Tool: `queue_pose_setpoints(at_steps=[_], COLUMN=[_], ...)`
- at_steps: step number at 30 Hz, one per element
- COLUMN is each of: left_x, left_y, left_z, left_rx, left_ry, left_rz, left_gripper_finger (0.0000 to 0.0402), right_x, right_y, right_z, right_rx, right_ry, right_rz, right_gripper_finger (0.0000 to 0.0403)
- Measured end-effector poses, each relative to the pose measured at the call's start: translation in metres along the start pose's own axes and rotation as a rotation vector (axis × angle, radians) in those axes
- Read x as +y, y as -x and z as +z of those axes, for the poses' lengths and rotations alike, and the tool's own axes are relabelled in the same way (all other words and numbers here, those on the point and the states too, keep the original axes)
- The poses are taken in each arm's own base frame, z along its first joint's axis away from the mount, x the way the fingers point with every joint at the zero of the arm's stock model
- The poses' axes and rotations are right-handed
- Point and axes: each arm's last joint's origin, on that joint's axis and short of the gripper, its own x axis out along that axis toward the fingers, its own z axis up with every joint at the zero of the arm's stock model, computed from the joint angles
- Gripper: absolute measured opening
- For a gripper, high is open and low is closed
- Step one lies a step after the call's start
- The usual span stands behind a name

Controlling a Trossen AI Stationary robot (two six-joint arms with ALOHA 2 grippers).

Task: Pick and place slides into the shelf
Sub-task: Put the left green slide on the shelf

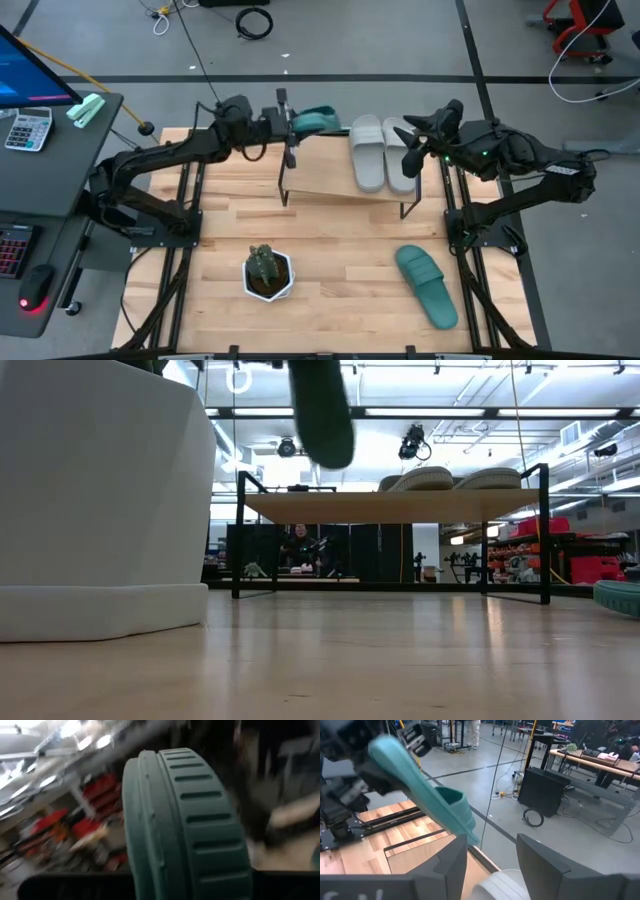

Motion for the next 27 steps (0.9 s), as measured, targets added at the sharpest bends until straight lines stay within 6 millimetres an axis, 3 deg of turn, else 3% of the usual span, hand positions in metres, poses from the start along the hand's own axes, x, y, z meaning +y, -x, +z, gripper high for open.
queue_pose_setpoints(at_steps=[5, 10, 19, 27], left_x=[-0.019, -0.035, -0.047, -0.051], left_y=[0.003, 0.001, 0.003, 0.003], left_z=[0.001, 0.006, -0.003, -0.012], left_rx=[0.155, 0.151, 0.254, 0.278], left_ry=[-0.151, -0.273, -0.26, -0.31], left_rz=[-0.013, -0.068, -0.168, -0.136], left_gripper_finger=[0.0065, 0.0065, 0.0065, 0.0065], right_x=[0.001, 0.003, 0.004, 0.004], right_y=[-0.001, -0.004, -0.005, -0.005], right_z=[0.0, -0.001, -0.002, -0.002], right_rx=[0.003, 0.01, 0.019, 0.019], right_ry=[0.004, 0.009, 0.016, 0.014], right_rz=[-0.001, -0.002, -0.002, 0.0], right_gripper_finger=[0.0174, 0.0174, 0.0172, 0.017])
